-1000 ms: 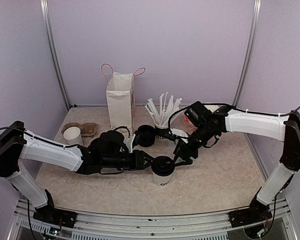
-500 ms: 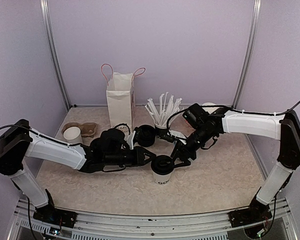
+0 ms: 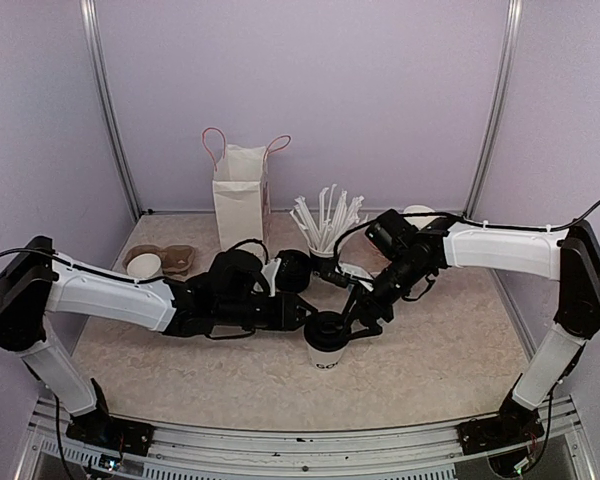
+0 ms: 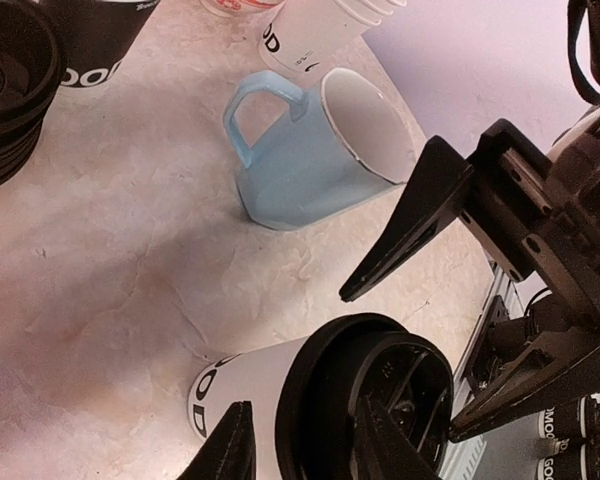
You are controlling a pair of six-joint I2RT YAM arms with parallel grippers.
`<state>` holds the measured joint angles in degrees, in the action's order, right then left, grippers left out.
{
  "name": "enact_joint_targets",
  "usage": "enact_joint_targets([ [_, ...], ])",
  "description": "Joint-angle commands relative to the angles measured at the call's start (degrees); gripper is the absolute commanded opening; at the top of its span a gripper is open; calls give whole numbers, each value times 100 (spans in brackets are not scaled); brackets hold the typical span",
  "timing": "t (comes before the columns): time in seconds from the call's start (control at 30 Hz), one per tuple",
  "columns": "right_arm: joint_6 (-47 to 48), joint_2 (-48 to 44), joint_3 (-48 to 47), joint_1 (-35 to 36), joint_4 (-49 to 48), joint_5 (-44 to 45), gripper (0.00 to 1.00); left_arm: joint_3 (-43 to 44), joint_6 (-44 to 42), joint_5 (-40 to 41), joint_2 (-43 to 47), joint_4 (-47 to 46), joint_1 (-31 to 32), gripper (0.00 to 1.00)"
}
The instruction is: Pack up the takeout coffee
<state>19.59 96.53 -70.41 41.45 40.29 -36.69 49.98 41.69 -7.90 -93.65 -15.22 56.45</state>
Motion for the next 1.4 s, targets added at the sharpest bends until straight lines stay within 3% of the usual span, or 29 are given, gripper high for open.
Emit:
enact_joint_targets([
  [0.0,42,-47,45,19,238,-190,51,498,-419,80,-78,551,68,37],
  [0.23,86,-159,159,12,307,-356,61,694,-489,166,131,529,68,43],
  [0.47,251,-326,383,21,482,-597,64,-24,385,530,789,921,75,43],
  [0.7,478,-565,611,37,630,-645,64,-626,744,364,1249,792,94,43],
  [1.1,109,-472,154,-494,480,110,39,-687,1357,-213,777,-21,101,33],
  [1.37,36,-155,-106,-493,246,54,40,-514,1310,-383,400,-11,139,31],
])
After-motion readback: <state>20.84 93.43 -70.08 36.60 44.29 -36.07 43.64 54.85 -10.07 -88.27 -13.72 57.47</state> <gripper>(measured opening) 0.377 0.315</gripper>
